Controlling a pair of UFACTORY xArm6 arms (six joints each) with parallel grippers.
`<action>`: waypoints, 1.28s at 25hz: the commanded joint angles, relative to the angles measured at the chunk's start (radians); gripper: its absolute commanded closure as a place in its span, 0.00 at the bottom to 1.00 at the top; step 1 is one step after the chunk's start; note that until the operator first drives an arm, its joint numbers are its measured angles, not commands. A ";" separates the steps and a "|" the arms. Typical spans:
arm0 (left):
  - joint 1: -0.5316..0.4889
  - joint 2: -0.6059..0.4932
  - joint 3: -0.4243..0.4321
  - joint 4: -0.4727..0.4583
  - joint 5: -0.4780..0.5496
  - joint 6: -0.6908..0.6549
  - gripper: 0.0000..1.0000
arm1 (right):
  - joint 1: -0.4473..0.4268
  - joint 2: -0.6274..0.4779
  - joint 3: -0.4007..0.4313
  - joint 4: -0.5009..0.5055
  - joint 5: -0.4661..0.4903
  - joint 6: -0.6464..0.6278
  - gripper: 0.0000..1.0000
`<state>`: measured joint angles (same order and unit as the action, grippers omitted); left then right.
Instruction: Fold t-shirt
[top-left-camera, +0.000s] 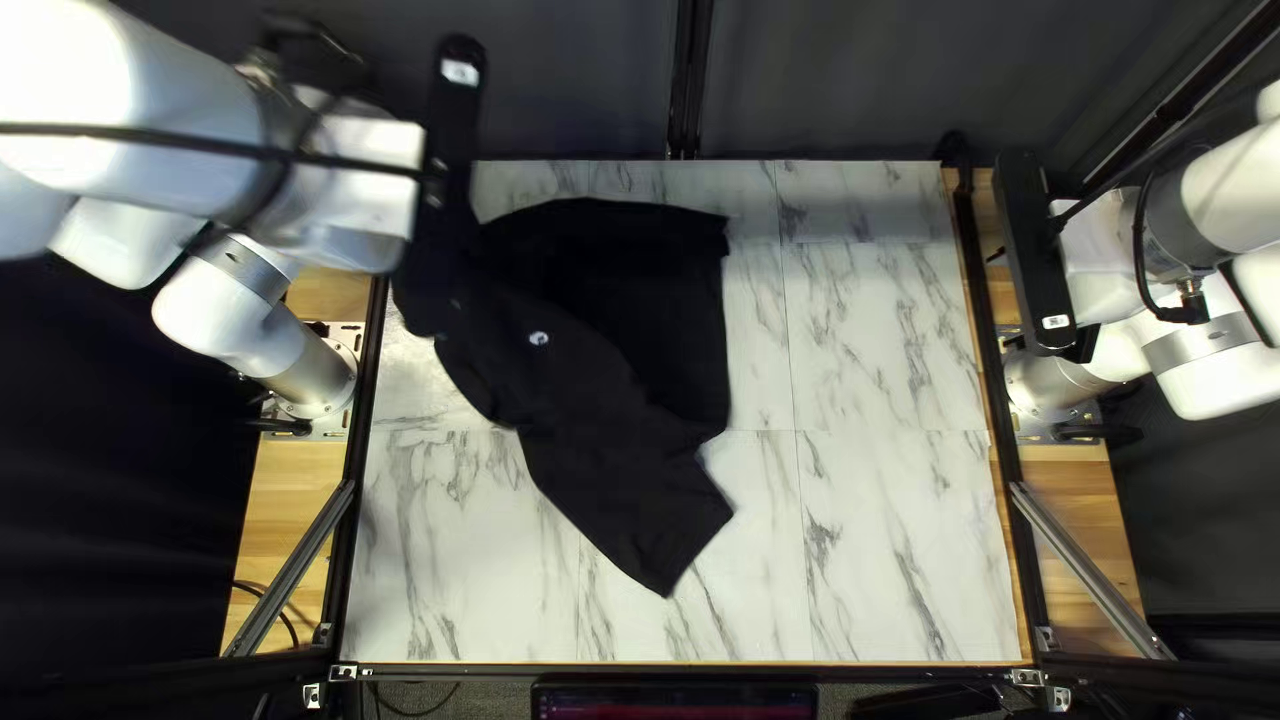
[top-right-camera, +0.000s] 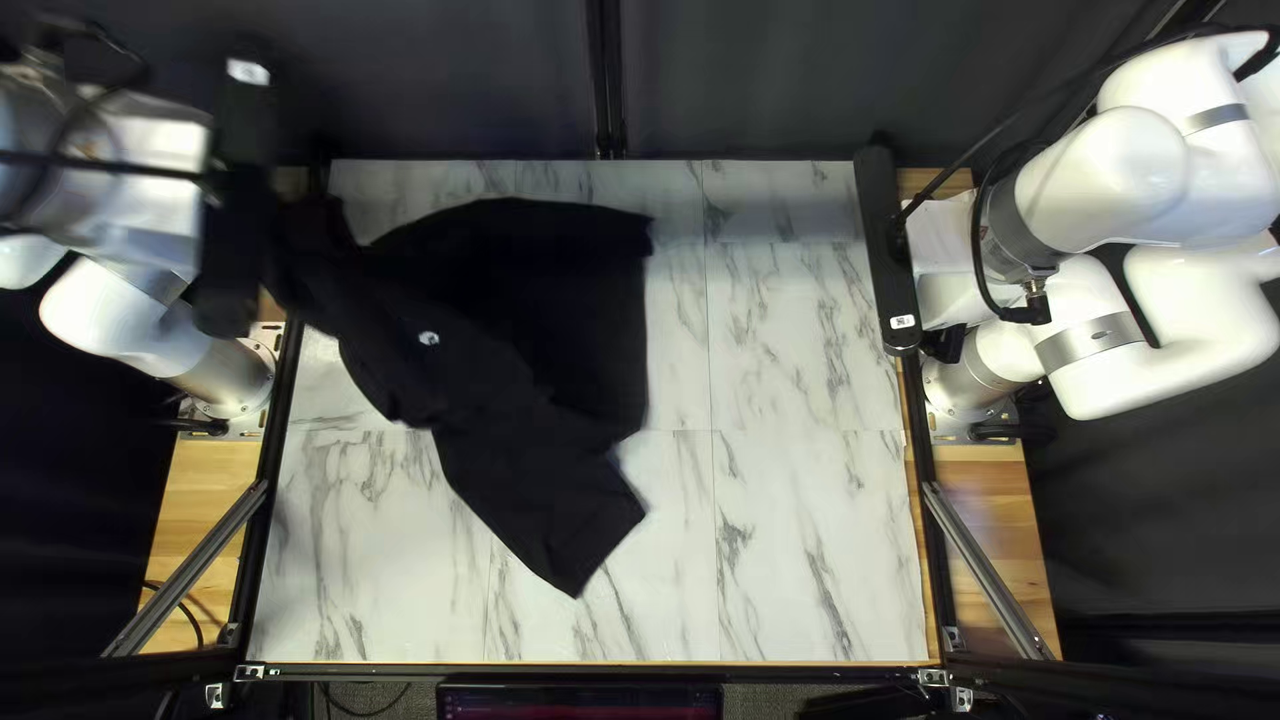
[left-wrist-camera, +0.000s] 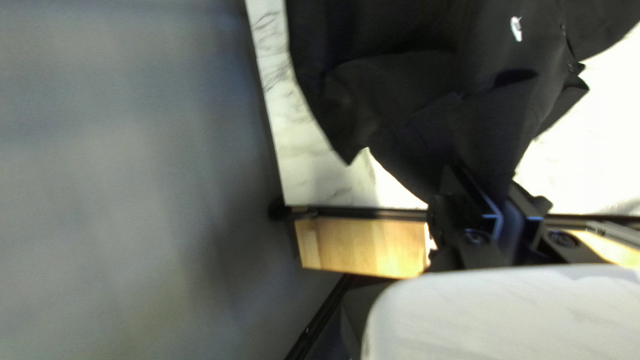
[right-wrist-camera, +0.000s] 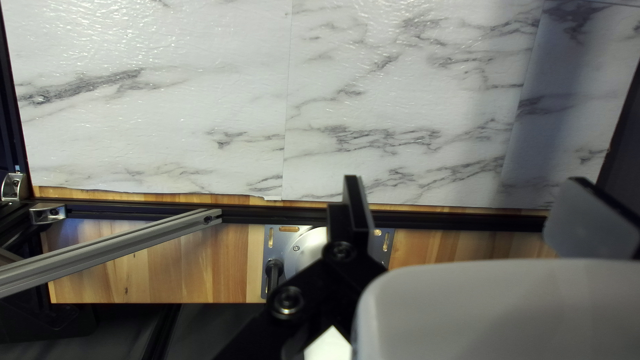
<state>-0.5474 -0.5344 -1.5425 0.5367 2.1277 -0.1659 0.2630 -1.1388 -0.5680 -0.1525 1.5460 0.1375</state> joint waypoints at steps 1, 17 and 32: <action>0.046 -0.014 -0.025 0.022 0.046 0.042 1.00 | 0.000 0.000 0.000 0.000 0.000 0.000 0.00; 0.254 0.345 -0.058 -0.161 -0.373 0.118 1.00 | 0.000 0.000 0.000 0.000 0.000 0.000 0.00; 0.229 0.741 0.107 -0.189 -1.041 -0.076 0.95 | 0.000 0.000 0.000 0.000 0.000 0.000 0.00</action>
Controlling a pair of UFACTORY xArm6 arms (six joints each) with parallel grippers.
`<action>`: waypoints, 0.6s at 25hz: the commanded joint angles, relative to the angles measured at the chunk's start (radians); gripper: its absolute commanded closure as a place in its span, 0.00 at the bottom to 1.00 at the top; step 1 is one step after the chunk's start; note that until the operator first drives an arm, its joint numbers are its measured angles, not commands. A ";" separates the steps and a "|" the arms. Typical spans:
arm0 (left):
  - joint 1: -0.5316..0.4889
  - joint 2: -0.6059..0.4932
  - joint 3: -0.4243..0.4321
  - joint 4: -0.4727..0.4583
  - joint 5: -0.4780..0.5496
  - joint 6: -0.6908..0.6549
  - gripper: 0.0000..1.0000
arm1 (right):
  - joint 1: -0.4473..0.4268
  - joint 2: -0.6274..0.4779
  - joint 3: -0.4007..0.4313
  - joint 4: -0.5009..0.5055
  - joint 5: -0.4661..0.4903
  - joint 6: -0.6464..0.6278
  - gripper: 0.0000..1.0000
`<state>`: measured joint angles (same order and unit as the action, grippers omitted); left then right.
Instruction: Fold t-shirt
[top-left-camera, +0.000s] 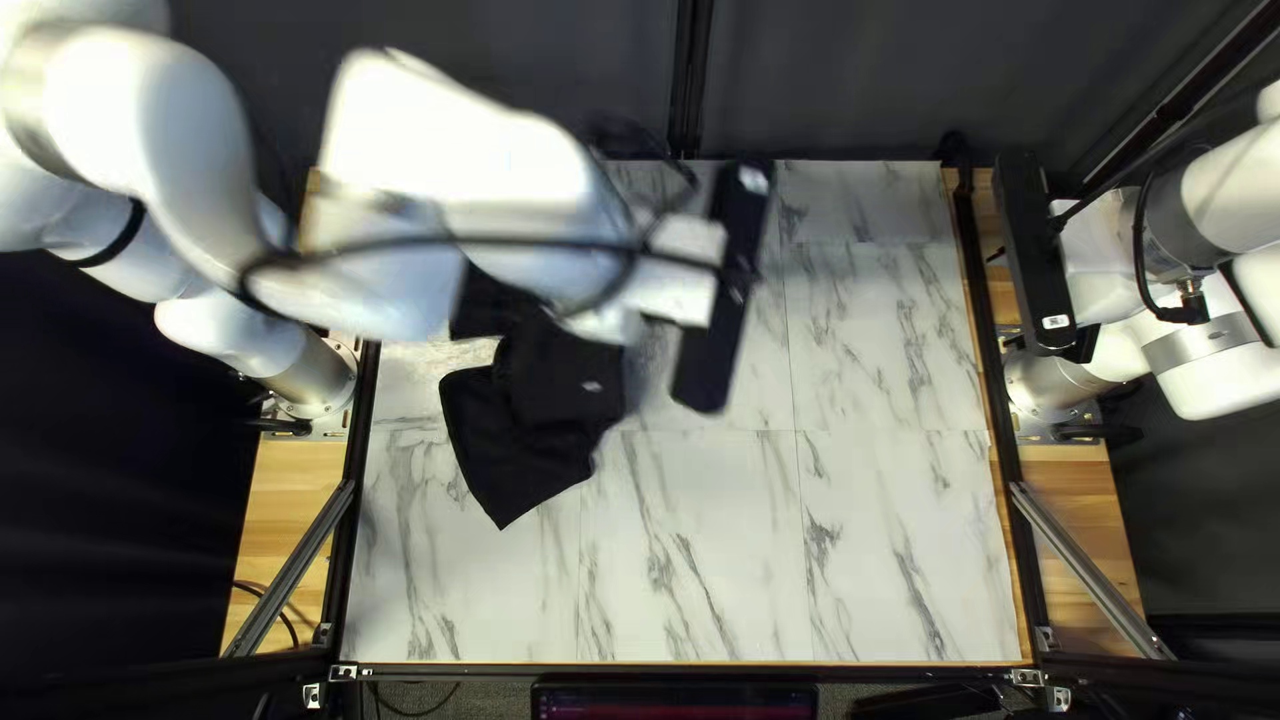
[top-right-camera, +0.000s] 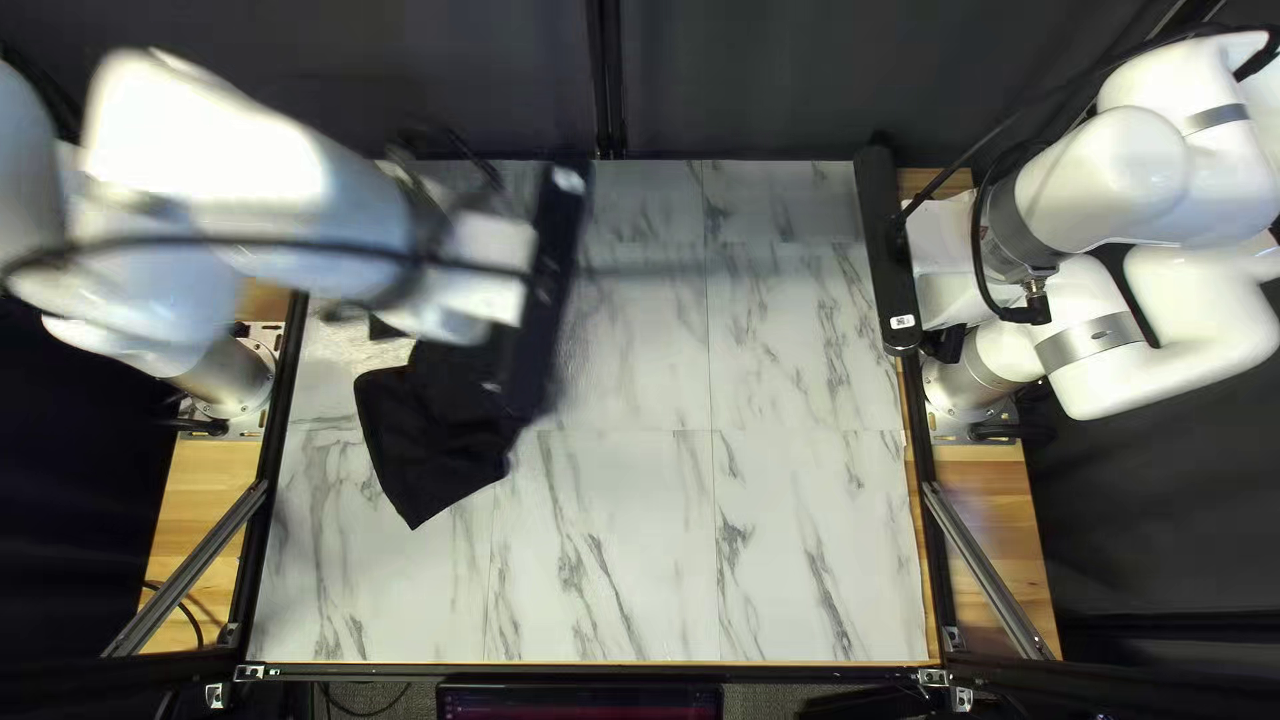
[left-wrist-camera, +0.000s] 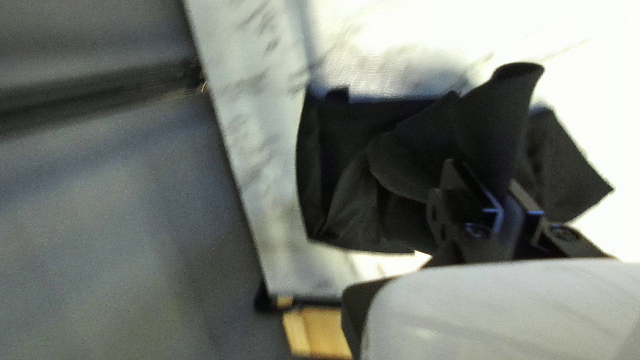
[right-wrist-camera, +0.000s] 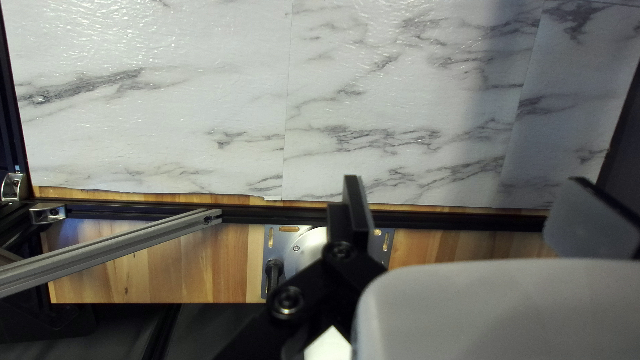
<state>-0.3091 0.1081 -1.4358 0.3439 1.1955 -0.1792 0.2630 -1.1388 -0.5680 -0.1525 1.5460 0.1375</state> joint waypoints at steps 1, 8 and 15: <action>-0.008 0.120 0.001 -0.002 -0.136 -0.068 0.00 | 0.000 0.000 0.000 0.000 0.000 0.000 0.00; -0.013 -0.078 0.162 -0.037 -0.129 -0.032 0.00 | 0.000 0.000 0.000 0.000 0.000 0.000 0.00; 0.078 -0.417 0.499 -0.088 -0.146 0.078 0.00 | 0.000 0.000 0.000 0.000 0.000 0.000 0.00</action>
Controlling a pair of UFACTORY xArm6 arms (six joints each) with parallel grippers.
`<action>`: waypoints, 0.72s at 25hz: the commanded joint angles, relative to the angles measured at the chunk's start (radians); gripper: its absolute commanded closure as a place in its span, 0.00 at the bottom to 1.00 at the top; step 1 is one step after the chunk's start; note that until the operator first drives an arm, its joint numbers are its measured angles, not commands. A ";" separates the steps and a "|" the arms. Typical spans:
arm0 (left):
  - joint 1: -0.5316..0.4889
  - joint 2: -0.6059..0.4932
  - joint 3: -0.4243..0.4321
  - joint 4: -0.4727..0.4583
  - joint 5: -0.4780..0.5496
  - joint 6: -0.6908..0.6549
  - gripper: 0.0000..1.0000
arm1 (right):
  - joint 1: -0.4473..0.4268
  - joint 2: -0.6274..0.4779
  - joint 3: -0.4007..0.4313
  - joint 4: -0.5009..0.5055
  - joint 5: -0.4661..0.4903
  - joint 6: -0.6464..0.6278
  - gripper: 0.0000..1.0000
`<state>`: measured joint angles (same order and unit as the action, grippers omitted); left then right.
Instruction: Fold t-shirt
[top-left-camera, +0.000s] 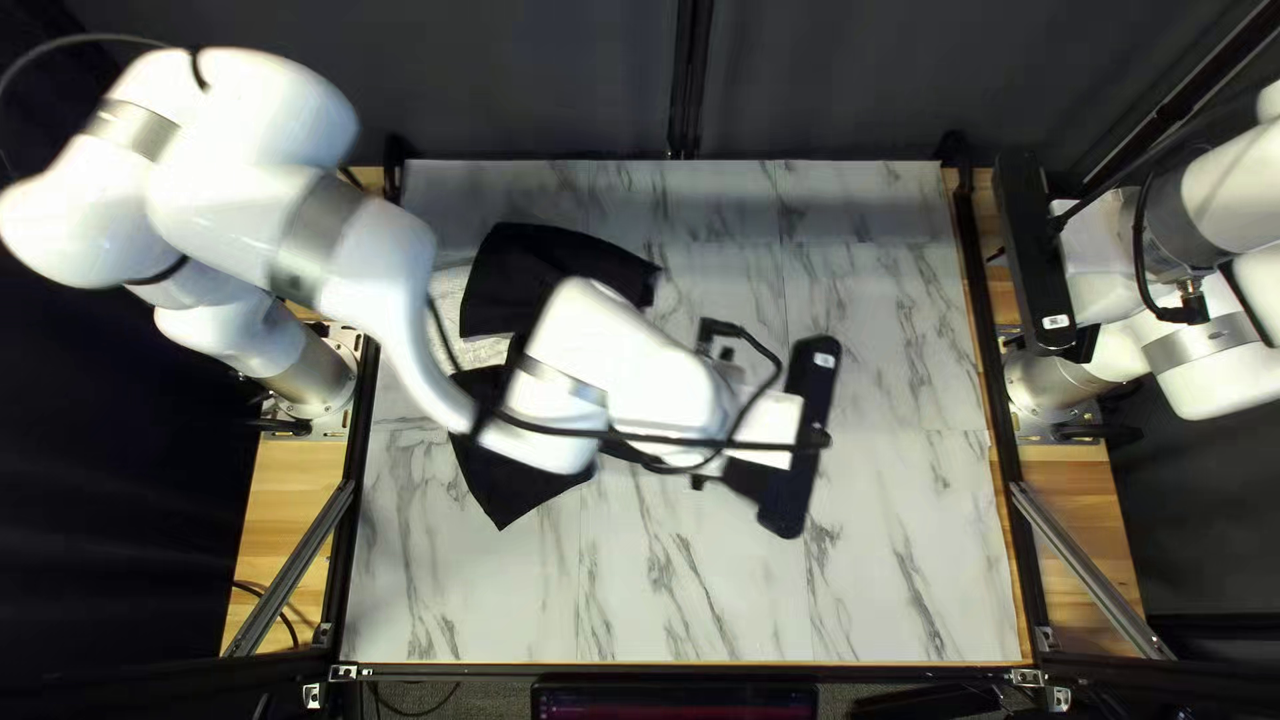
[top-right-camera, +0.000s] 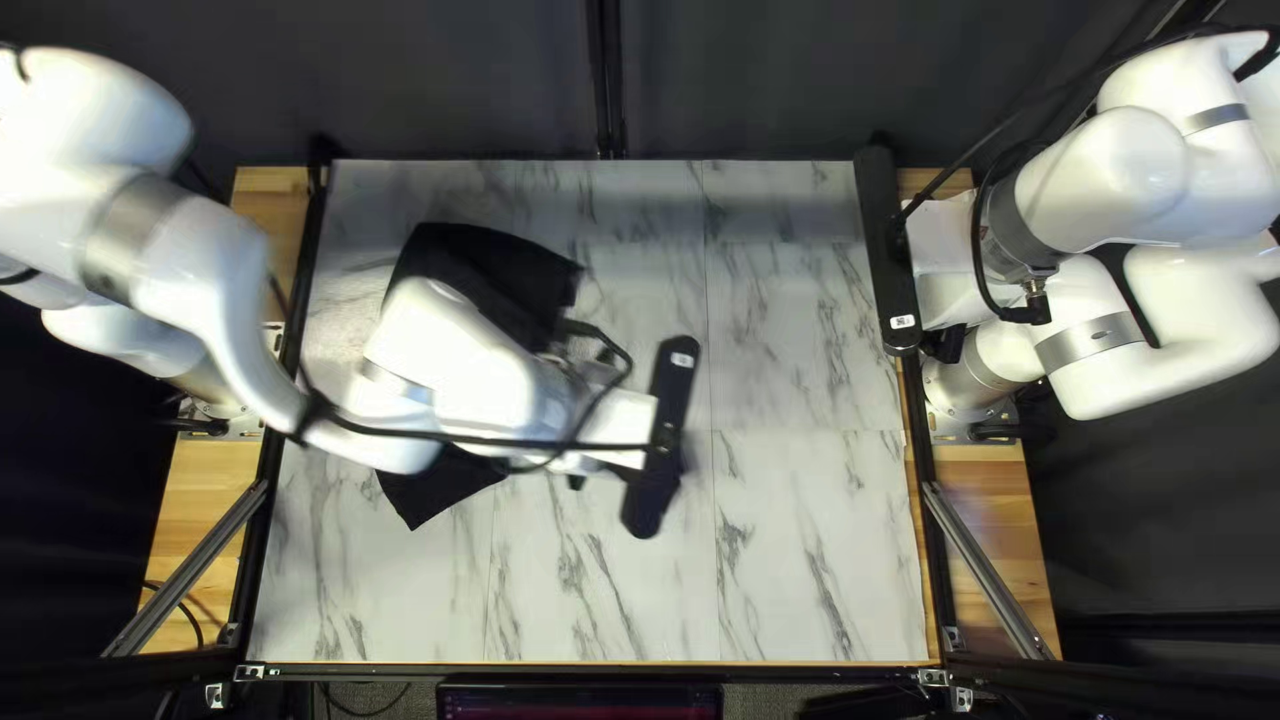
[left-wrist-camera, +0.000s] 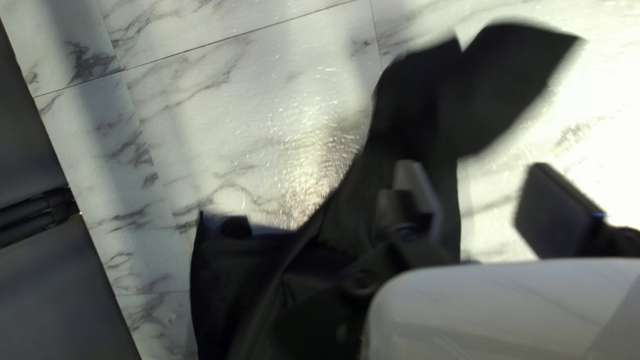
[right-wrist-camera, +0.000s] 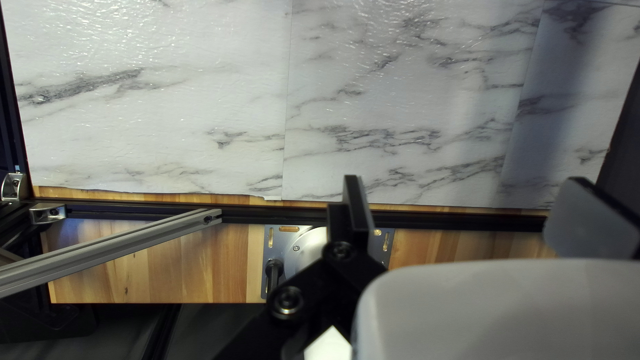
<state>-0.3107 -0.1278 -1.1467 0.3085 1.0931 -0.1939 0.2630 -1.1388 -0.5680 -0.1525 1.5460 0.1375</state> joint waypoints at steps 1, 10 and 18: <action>0.125 -0.226 0.289 -0.089 -0.086 0.144 0.00 | 0.000 0.000 0.000 0.000 0.000 0.000 0.00; 0.304 -0.180 0.551 -0.293 -0.415 0.350 0.00 | 0.000 0.000 0.000 0.000 0.000 0.000 0.00; 0.432 0.002 0.501 -0.590 -0.485 0.839 0.00 | 0.000 0.000 0.000 0.000 0.000 0.000 0.00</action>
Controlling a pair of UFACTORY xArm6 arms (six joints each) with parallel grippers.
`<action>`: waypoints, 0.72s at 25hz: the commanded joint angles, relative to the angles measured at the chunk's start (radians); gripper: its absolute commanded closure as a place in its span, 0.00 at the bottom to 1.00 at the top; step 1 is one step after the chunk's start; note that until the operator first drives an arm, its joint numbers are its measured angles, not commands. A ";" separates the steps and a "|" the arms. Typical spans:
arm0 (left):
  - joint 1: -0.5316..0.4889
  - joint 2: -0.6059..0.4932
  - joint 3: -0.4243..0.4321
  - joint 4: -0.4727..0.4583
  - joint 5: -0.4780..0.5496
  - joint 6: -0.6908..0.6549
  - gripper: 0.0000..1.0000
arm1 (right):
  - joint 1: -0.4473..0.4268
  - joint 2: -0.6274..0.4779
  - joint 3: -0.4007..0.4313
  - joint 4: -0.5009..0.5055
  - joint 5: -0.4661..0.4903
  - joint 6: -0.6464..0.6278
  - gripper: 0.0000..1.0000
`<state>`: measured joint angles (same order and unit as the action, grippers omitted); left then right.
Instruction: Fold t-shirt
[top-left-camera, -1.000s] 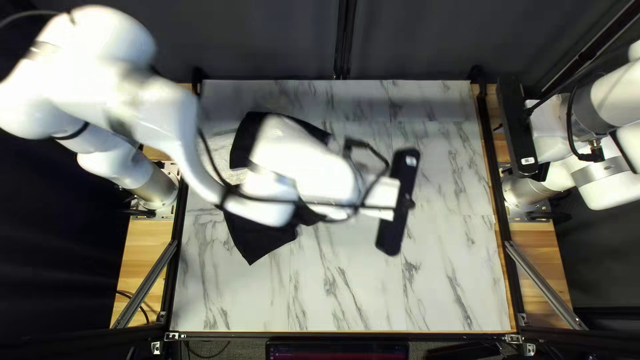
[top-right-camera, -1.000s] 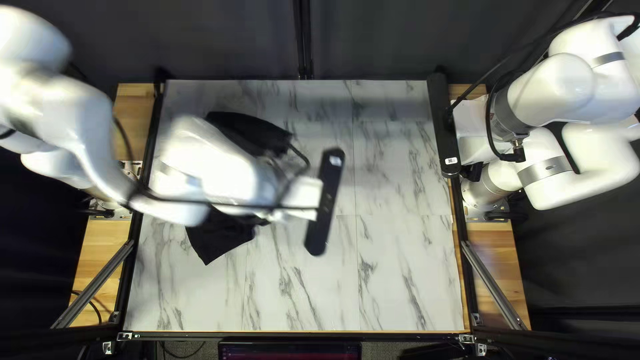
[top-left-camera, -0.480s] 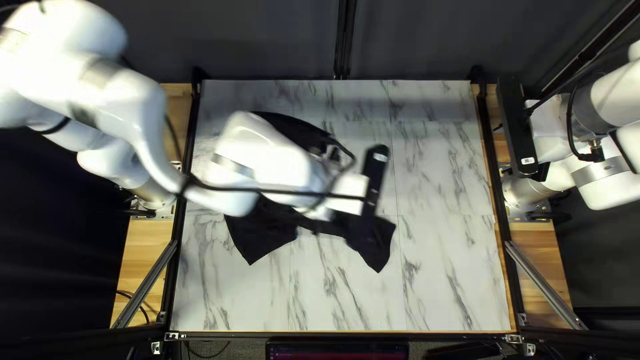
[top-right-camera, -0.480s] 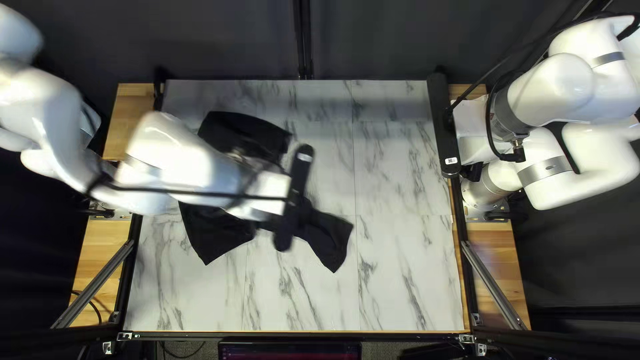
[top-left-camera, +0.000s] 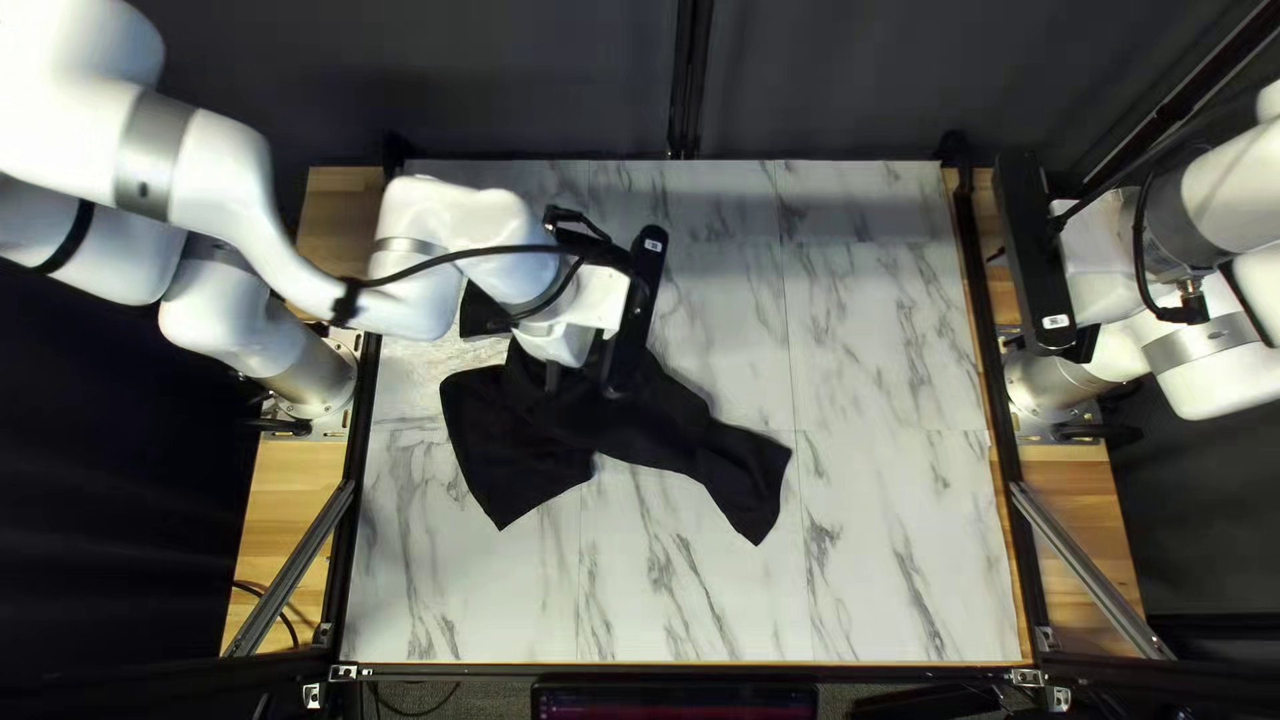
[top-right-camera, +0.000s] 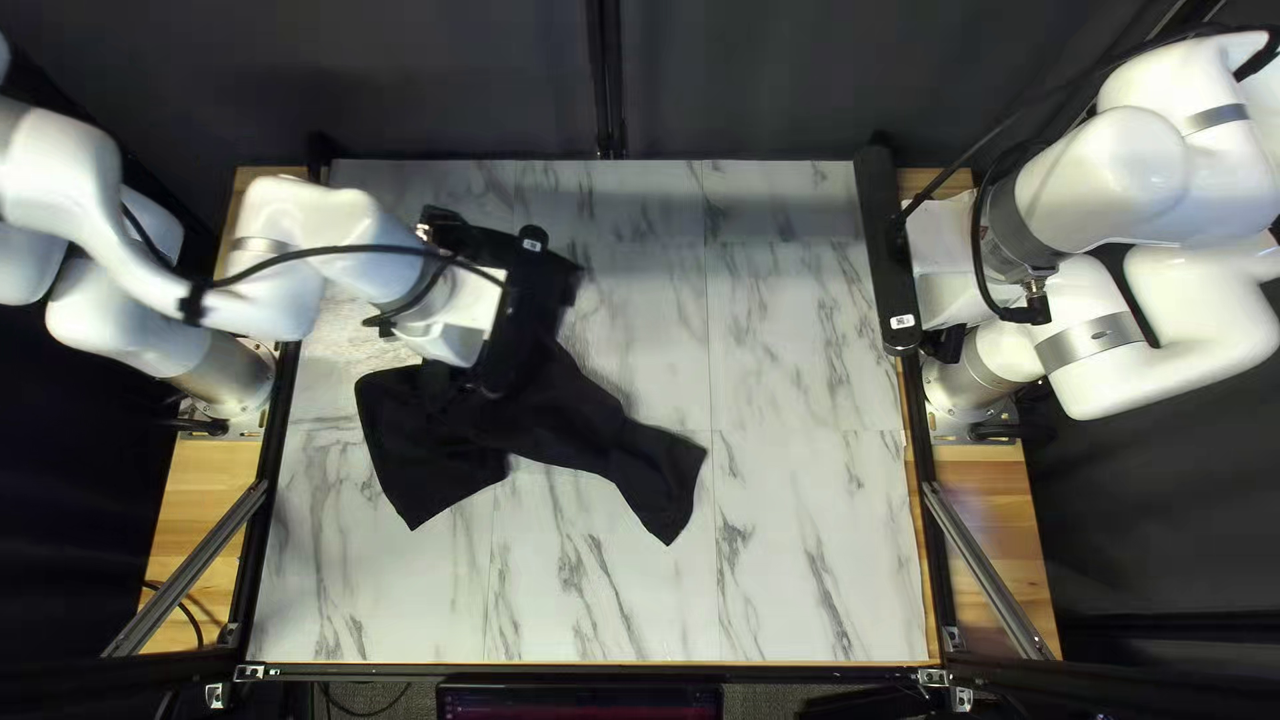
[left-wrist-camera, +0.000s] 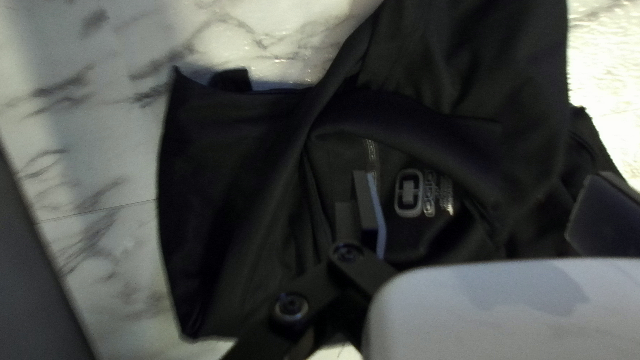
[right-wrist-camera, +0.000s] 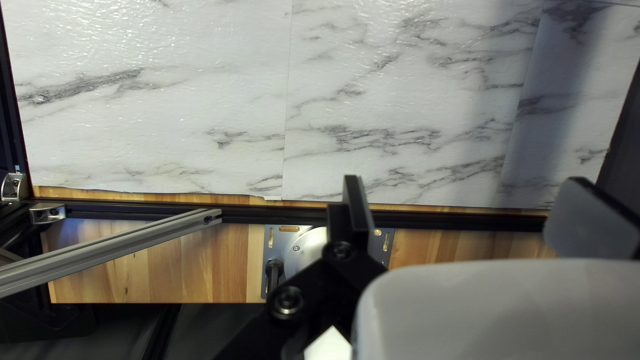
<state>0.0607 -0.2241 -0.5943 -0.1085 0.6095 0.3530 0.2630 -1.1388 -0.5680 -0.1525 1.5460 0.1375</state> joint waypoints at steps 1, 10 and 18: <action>0.076 0.119 -0.069 -0.213 0.015 0.377 0.00 | 0.000 0.000 0.000 0.000 0.000 0.000 0.00; 0.175 0.323 -0.245 -0.339 0.197 0.881 0.00 | 0.000 0.000 0.000 0.000 0.000 0.000 0.00; 0.173 0.315 -0.190 -0.341 0.183 0.994 0.04 | 0.000 0.000 0.000 0.000 0.000 0.000 0.00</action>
<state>0.2396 0.0918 -0.7932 -0.4497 0.7926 1.3263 0.2630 -1.1388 -0.5680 -0.1525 1.5460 0.1375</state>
